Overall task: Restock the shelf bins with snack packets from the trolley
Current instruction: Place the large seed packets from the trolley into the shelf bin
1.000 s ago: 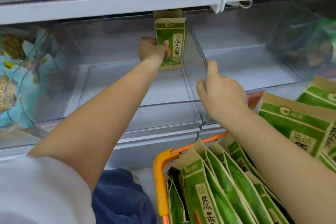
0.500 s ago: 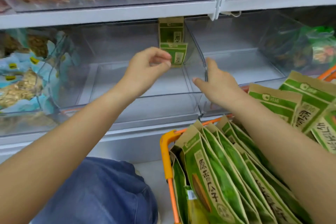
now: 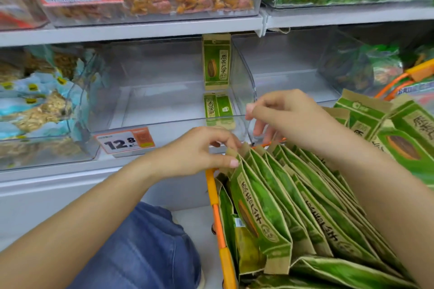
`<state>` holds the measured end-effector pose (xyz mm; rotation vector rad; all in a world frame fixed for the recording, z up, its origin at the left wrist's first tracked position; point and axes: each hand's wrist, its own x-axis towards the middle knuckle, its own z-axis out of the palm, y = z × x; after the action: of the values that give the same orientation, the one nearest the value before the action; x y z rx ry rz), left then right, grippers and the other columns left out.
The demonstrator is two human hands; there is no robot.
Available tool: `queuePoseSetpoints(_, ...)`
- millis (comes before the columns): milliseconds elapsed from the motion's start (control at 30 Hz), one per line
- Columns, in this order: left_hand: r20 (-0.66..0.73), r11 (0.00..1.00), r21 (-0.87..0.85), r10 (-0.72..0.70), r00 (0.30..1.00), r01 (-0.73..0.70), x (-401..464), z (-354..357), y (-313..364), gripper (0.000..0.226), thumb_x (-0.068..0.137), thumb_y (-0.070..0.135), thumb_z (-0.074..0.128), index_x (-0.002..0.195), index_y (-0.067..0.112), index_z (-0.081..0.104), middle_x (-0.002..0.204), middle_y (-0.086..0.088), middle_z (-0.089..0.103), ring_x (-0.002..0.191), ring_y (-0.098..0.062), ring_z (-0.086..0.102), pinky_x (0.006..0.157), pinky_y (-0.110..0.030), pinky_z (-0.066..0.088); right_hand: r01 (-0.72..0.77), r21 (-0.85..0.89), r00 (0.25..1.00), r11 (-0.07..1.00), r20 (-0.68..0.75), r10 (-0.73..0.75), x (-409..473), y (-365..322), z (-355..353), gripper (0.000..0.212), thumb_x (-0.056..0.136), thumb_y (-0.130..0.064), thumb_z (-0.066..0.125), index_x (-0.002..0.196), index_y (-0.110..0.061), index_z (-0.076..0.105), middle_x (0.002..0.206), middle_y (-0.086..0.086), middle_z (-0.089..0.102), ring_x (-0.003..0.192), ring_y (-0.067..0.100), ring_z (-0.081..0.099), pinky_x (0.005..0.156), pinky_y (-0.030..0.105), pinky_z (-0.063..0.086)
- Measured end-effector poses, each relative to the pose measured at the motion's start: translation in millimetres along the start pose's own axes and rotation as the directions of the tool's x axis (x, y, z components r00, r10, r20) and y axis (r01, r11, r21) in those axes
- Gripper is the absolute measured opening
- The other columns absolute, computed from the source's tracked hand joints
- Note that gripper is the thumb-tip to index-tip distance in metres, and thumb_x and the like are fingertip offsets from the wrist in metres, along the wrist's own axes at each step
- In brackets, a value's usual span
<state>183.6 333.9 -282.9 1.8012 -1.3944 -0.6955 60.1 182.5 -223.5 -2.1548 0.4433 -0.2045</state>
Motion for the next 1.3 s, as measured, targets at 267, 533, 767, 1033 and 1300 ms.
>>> queuePoseSetpoints(267,-0.318,0.869,-0.494,-0.198,0.927,0.016,2,-16,22,0.02,0.076,0.025,0.065,0.069,0.014,0.05,0.056,0.005,0.062,0.047,-0.005,0.053,0.045,-0.015,0.039,-0.049,-0.002,0.929,0.999,0.368,0.046,-11,3,0,0.044,0.07,-0.054,0.063,0.098,-0.021,0.067,0.085,0.002,0.074,0.075,0.012,0.069,0.066,0.029,0.054)
queuePoseSetpoints(533,-0.352,0.702,-0.712,-0.394,0.849,0.03,-1,-15,22,0.048,0.08,0.04,0.064,0.117,0.01,0.065,0.105,-0.01,0.072,0.085,-0.018,0.069,0.069,-0.029,0.055,-0.122,0.336,0.974,0.934,0.22,0.049,11,2,10,0.024,0.084,-0.03,0.067,0.099,-0.012,0.069,0.078,0.002,0.074,0.066,0.011,0.069,0.056,0.019,0.05)
queuePoseSetpoints(767,-0.422,0.501,-0.861,-0.614,0.667,-0.083,16,-41,-10,0.013,0.093,0.021,0.059,0.098,0.013,0.068,0.09,-0.005,0.074,0.08,-0.016,0.07,0.067,-0.028,0.058,-0.009,-0.258,0.954,0.966,-0.292,-0.069,58,11,12,0.041,0.092,-0.049,0.052,0.124,-0.024,0.057,0.12,-0.002,0.061,0.115,0.015,0.053,0.085,0.028,0.039)
queuePoseSetpoints(1033,-0.211,0.458,-0.858,-0.728,0.653,0.234,94,-83,-70,0.006,0.095,0.019,0.057,0.095,0.014,0.059,0.084,-0.004,0.068,0.075,-0.015,0.065,0.068,-0.033,0.055,-0.202,-0.552,0.975,0.809,-0.193,0.111,92,57,37,0.058,0.1,-0.042,0.039,0.146,-0.011,0.019,0.116,0.016,0.062,0.107,0.035,0.057,0.072,0.037,0.035)
queuePoseSetpoints(1300,-0.503,0.871,-0.34,-0.487,0.714,0.355,118,-90,-73,0.027,0.086,0.014,0.07,0.112,0.013,0.064,0.1,0.002,0.067,0.086,-0.011,0.063,0.069,-0.018,0.046,-0.171,-0.593,0.977,0.787,-0.202,0.06,90,66,37,0.041,0.101,-0.037,0.038,0.134,-0.013,0.032,0.109,0.012,0.064,0.099,0.033,0.059,0.066,0.035,0.034)
